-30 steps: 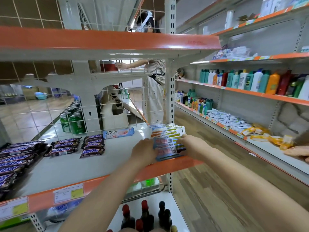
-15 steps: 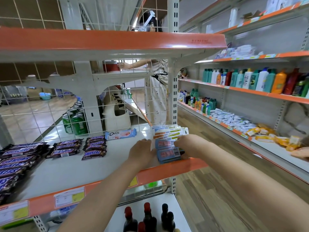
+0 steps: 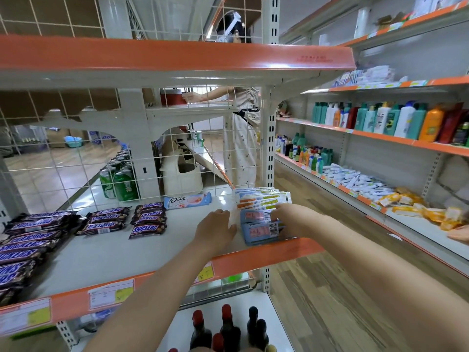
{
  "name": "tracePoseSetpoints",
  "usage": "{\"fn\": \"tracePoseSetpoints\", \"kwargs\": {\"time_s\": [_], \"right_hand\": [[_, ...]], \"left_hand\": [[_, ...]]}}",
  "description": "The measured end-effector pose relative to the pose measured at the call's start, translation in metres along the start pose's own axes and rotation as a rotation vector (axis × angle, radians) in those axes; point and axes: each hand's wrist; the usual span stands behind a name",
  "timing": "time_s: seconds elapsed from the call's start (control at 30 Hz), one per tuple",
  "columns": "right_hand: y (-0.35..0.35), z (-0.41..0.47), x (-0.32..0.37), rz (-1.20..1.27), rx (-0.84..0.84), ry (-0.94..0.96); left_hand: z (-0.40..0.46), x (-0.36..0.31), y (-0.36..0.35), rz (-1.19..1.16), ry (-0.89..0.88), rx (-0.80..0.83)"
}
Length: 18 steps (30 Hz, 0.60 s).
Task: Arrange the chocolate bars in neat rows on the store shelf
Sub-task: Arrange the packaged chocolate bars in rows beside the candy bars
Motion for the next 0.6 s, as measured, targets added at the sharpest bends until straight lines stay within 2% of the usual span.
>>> {"fn": "tracePoseSetpoints", "kwargs": {"time_s": [0.23,0.4,0.47,0.6], "right_hand": [[-0.001,-0.001,-0.004,0.308,0.02,-0.024],[0.018,0.0,0.003,0.468,-0.108,-0.051],[0.026,0.0,0.008,0.54,-0.191,-0.036],[0.038,0.005,0.027,0.632,-0.26,0.019]], "left_hand": [[-0.006,0.002,0.006,-0.026,-0.035,-0.037],[-0.01,0.013,0.012,-0.057,-0.127,-0.127],[-0.008,0.018,0.012,-0.222,-0.069,-0.178],[-0.005,0.024,0.019,-0.716,0.18,-0.289]]}}
Point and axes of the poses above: each hand's wrist, its own z-axis towards the middle knuckle, its own y-axis out of the back of the hand, x = y × z, and after that the axes turned 4 degrees about -y, right-handed
